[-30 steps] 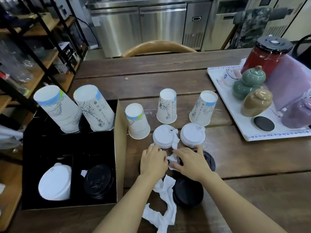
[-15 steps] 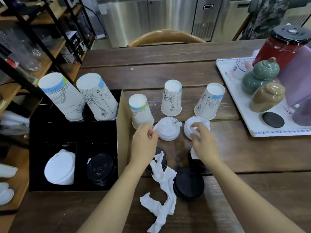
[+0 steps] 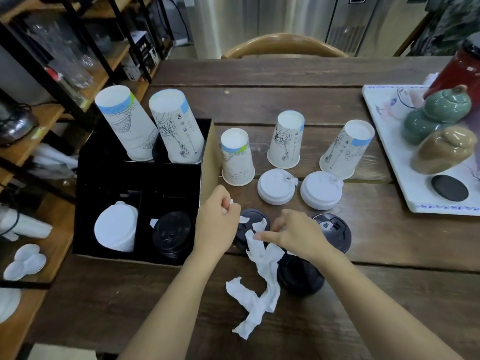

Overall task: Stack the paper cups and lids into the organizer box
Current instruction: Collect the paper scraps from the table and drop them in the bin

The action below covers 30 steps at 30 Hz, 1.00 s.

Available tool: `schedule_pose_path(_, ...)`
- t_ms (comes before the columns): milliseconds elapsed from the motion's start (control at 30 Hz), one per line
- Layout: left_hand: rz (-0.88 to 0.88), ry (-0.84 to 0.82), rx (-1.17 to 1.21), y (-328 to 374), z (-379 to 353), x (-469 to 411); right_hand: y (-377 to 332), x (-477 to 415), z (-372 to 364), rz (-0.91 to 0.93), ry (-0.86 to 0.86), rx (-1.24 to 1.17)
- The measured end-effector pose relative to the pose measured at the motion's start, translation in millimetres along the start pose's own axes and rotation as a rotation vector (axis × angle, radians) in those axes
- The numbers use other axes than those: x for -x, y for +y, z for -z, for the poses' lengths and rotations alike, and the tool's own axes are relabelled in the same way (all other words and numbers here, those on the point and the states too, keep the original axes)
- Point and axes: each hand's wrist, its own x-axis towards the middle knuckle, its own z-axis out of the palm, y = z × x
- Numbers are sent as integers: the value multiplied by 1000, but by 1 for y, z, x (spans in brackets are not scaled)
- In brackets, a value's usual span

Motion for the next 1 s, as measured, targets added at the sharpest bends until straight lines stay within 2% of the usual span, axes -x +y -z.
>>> schedule_pose_path(100,38,-47,-4,-5,1,7,-1,-3,-6,16,-55,66)
schedule_pose_path(300,72,-110,-69,-16,0,25,-5,-2,-13,76,-94,-41)
schedule_pose_path(567,162,-95,-114,-21,0,41,-7,3,10,109,129,-460)
schedule_pose_path(700,190,-166,-125,-23,-7,40,-9,2,23,99,314,-612)
schedule_pose_path(800,108,-256,-183,-24,-14,42,-5,4,28,82,400,-666)
schedule_pose_path(900,65,-318,-295,-23,-29,51,1,6,28,1,442,-730)
schedule_pose_path(1000,73,-261,-496,-27,-45,59,5,9,26,-97,422,-824)
